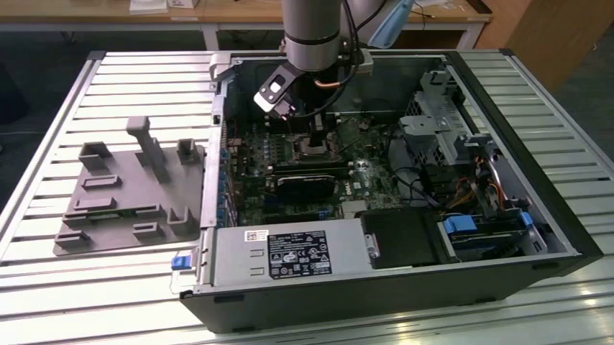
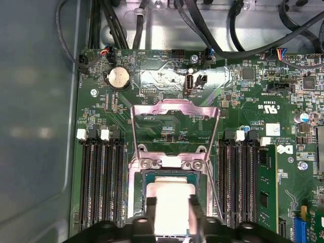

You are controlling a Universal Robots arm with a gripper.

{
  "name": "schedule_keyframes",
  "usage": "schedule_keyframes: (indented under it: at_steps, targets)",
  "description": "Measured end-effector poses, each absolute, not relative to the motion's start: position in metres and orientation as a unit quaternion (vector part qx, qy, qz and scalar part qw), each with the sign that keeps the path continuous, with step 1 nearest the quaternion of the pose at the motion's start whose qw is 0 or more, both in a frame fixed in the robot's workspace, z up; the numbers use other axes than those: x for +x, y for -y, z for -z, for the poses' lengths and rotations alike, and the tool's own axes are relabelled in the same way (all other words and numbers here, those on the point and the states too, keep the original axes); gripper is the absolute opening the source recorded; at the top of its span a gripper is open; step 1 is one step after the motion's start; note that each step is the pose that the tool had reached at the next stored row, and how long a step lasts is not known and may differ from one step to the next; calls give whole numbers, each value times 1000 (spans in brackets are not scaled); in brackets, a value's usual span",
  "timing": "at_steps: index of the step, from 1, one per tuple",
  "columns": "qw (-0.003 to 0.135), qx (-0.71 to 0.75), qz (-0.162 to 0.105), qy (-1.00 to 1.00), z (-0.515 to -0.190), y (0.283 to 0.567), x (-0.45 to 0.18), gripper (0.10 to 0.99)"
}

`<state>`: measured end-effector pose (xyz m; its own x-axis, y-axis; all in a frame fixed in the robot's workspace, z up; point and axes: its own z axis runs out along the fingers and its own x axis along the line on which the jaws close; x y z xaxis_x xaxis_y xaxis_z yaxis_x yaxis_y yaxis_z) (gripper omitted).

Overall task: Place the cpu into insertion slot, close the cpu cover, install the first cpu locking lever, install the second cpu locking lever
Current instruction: 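Place the cpu into insertion slot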

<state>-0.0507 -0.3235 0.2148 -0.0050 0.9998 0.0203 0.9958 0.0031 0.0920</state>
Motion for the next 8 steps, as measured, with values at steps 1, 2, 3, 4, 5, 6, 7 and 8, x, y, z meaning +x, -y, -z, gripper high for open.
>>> schedule_keyframes:
  at_steps: [1,2,3,4,5,6,7,8]
  targets:
    - [25,705,-40,-708,-215,324,-51,357]
    - [25,705,-40,-708,-215,324,-51,298]
    - [25,705,-40,-708,-215,324,-51,298]
    - [25,705,-40,-708,-215,324,-51,235]
    - [25,705,-40,-708,-215,324,-51,122]
    - [25,705,-40,-708,-215,324,-51,102]
    - [25,705,-40,-708,-215,324,-51,102]
    - [25,705,-40,-708,-215,324,-51,102]
